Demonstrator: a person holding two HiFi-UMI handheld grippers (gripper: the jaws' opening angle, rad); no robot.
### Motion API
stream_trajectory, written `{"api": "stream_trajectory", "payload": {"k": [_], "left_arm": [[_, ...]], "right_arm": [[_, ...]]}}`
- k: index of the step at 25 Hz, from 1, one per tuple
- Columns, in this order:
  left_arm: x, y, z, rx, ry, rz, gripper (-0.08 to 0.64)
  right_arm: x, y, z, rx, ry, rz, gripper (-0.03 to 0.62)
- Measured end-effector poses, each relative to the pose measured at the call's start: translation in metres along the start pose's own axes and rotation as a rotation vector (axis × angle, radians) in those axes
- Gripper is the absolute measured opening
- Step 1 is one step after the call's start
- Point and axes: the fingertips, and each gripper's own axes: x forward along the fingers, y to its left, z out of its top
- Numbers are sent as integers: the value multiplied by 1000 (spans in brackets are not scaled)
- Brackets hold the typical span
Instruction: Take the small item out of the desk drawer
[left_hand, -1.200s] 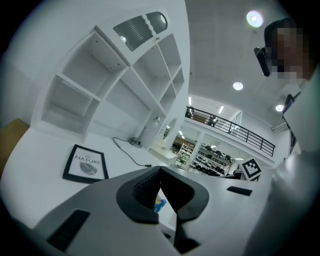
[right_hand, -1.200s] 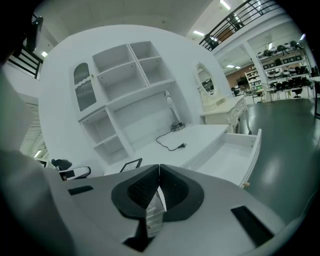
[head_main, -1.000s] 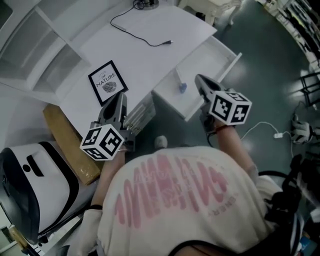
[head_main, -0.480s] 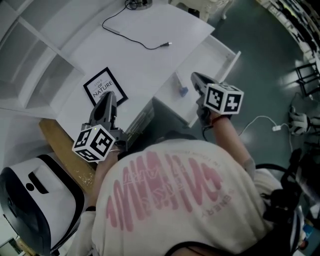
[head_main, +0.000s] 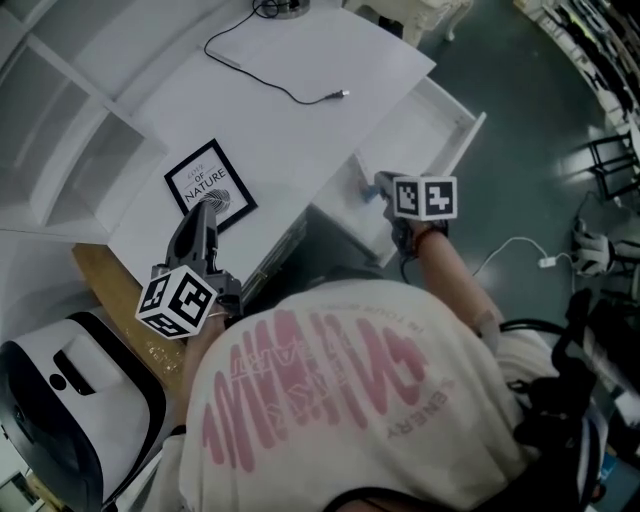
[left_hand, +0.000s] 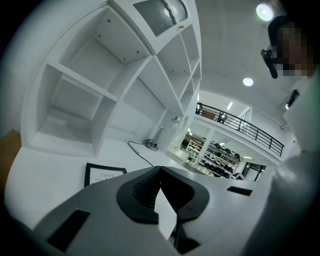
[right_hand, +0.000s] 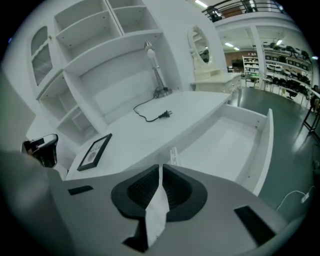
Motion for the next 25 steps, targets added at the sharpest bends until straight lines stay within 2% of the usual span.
{"api": "stream_trajectory", "payload": {"k": [5,6,7,8,12,16,23,25], "left_arm": [[-4,17,-2,-12,-6,46,29],[-6,19,-3,-13,-8,52,29],[-8,20,-4,-16,-9,58,29],[-9,22,-5,-19,-9,65,29],[-8,31,-9,-33,-9,97,29],[-15,36,-13,-41,-15,126,29],[-28,46,-18,-53,-22,173,29],[-31,47,-18,-52,-24,180,29]], "right_arm": [[25,-9,-12,-45,81,-47,33],[29,-11,-14,-51,93,-56,66],[32,-13,-16,-53,104,-62,149],[36,-16,-17,-53,113,-66,181],[51,-29,-23,-55,165,-89,184],[63,-35,-38,-28,224,-88,235],[80,-42,-52,15,251,-94,229],[83,-43,-54,16,250,-99,202]]}}
